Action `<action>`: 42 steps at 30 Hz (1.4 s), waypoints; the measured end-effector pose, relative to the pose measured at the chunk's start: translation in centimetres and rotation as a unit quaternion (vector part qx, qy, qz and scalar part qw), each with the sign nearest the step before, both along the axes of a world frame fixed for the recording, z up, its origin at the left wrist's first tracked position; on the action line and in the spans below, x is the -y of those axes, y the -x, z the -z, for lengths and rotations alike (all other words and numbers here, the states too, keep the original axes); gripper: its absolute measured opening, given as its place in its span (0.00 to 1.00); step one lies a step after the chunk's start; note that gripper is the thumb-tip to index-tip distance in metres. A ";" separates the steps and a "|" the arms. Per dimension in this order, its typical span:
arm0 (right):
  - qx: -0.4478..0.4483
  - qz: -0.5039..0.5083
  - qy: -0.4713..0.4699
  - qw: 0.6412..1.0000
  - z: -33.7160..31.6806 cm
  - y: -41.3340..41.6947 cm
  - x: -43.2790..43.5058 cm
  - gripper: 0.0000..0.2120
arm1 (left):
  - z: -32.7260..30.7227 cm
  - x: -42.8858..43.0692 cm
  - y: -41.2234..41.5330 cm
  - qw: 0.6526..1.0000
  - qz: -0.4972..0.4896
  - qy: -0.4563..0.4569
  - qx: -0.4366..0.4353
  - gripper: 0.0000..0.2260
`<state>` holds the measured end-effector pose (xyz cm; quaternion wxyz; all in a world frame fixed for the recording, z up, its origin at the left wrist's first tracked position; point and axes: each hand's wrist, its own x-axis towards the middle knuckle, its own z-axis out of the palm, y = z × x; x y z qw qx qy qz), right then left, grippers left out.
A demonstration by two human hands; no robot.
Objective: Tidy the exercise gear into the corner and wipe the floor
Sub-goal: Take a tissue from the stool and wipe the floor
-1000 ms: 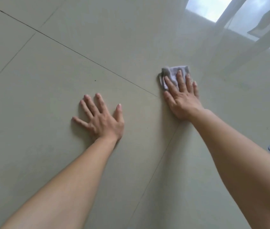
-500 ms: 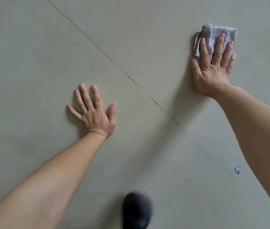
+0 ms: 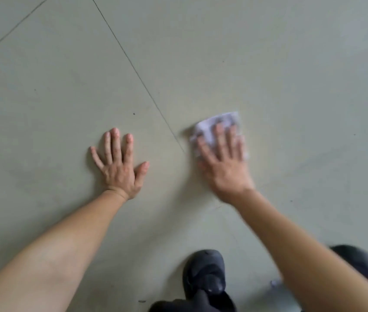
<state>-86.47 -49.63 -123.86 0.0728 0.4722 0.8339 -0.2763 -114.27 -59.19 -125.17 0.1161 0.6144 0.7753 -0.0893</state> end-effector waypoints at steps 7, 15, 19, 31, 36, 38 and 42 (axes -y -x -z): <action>-0.133 -0.274 -0.097 0.947 2.4 5.0 -5.0 0.24 | 0.3 0.3 -0.2 0.999 -0.016 -0.030 -0.017 0.34; -0.056 -0.067 -0.142 0.986 2.8 0.0 -20.8 0.26 | 0.4 0.4 -0.6 0.998 -0.034 -0.042 -0.013 0.34; -0.039 -0.008 -0.142 0.989 2.6 1.5 -18.2 0.27 | -0.2 0.0 -0.9 0.996 -0.054 -0.065 -0.023 0.30; -0.078 -0.218 -0.177 0.957 3.2 -2.8 -15.3 0.24 | -0.3 -14.3 -2.5 0.960 -0.262 -0.096 0.027 0.25; 0.042 0.024 -0.091 0.995 0.7 -2.0 -22.9 0.27 | 0.1 -17.2 1.8 0.939 -0.331 -0.071 0.058 0.27; 0.018 -0.021 -0.115 0.993 1.1 1.2 -21.4 0.27 | 0.9 -17.5 3.1 0.940 -0.332 -0.076 0.038 0.27; -0.041 -0.156 -0.127 0.979 2.3 9.3 -17.7 0.25 | 2.2 -17.2 3.3 0.940 -0.317 -0.126 -0.001 0.25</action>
